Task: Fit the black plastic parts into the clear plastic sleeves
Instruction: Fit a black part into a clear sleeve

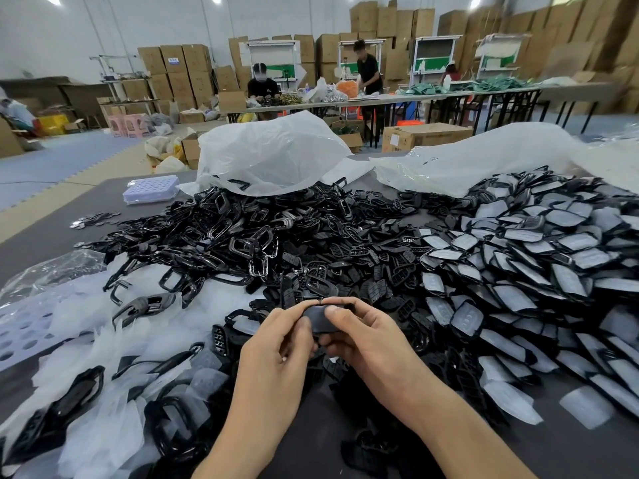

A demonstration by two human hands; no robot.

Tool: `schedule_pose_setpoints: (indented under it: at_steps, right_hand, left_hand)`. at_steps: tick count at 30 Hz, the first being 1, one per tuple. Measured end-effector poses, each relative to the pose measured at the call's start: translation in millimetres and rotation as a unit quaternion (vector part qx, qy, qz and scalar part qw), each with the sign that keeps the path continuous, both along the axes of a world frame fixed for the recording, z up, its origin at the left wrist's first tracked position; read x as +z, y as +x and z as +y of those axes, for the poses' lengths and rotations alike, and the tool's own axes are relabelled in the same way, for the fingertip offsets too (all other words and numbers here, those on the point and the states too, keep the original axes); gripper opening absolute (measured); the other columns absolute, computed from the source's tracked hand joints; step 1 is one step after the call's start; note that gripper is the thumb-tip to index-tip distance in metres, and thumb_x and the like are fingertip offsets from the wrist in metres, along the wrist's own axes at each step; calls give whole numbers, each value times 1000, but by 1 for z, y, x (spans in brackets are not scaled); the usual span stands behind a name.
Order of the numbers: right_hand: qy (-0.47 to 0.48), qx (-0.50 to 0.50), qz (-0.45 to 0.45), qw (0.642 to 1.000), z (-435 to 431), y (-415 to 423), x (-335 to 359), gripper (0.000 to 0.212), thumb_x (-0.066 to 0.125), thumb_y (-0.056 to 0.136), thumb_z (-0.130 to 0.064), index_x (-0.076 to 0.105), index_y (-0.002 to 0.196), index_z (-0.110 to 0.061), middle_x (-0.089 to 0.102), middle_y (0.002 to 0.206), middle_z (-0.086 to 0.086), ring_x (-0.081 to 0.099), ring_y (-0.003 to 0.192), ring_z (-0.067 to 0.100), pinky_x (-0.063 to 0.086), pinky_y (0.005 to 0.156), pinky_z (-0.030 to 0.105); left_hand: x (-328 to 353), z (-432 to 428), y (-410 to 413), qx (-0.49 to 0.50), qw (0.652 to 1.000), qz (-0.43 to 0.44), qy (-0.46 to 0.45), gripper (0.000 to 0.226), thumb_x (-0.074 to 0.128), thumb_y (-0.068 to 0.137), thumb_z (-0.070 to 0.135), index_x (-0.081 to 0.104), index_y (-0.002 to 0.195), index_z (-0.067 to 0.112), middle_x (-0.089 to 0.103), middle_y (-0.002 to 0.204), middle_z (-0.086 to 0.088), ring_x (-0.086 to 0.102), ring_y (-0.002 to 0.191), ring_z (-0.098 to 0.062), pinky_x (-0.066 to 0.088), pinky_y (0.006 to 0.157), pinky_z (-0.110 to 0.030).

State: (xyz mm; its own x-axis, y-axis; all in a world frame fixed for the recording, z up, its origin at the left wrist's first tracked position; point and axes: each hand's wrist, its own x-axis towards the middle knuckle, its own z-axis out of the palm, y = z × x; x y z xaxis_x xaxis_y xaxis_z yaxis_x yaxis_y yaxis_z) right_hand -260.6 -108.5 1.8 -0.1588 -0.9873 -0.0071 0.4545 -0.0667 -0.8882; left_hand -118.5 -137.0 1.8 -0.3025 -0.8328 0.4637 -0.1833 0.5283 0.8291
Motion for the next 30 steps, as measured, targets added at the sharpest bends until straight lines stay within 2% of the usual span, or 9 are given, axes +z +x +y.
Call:
schedule_pose_setpoints:
  at_steps: [2,5,8,11,15,19,24,27,30]
  right_hand:
    - [2,5,-1,1000,0,-1,0,18,68,94,-12,80,87,-24,73,87,8,68,69,17,55,62,22]
    - [5,9,-3,1000,-1,-3,-2,18,71,92,-11,79,83,-23,73,84,8,68,65,16,55,60,22]
    - [9,9,-2,1000,-1,-3,-2,4,77,83,-16,77,84,-20,73,82,10,68,62,17,54,58,22]
    - [4,17,11,1000,-1,-5,-4,14,77,79,-19,70,91,-15,75,81,9,69,64,17,54,59,22]
    - [3,21,35,999,1,-5,-4,26,78,78,-20,63,97,-11,76,81,9,70,66,17,54,60,23]
    - [-10,27,63,998,4,-7,0,15,81,75,-25,66,79,-24,74,81,9,70,69,22,55,67,28]
    - [-27,-17,72,997,4,-8,5,24,73,77,-23,54,63,-26,65,70,2,62,67,19,52,64,30]
    - [-34,-45,52,997,3,-9,3,31,70,84,-13,51,63,-25,64,67,0,66,68,14,53,64,26]
    - [-26,-74,58,995,1,-8,2,46,65,92,-4,50,57,-29,56,56,-8,56,55,6,51,64,24]
  left_hand:
    - [0,0,0,-3,1000,-9,-17,39,55,99,9,66,109,44,67,94,13,66,90,-4,46,72,-7]
    - [-2,-1,1,-8,999,-19,-34,41,55,99,8,65,112,46,63,90,13,65,84,-7,47,65,-10]
    - [-4,-2,0,-13,998,-37,-50,37,52,100,21,63,114,54,59,88,13,65,82,-8,48,65,-13]
    - [-5,-2,2,-26,997,-49,-56,34,45,99,35,61,118,57,58,90,13,64,83,-10,46,68,-10]
    - [-7,-2,3,-30,992,-84,-86,34,41,104,35,55,125,58,54,90,16,60,85,-9,43,71,-8]
    - [-5,-1,4,-24,988,-111,-108,36,42,102,30,56,133,44,51,89,18,59,85,-6,42,72,-8]
    - [0,5,8,-1,983,-132,-127,31,39,106,36,51,134,41,58,105,27,61,97,2,44,76,-9]
    - [2,8,9,-5,968,-186,-166,32,36,103,35,53,130,37,56,103,23,60,85,-1,50,66,-21]
    - [2,10,8,-7,957,-225,-185,35,36,101,32,54,131,36,60,100,19,61,80,-3,53,62,-30]
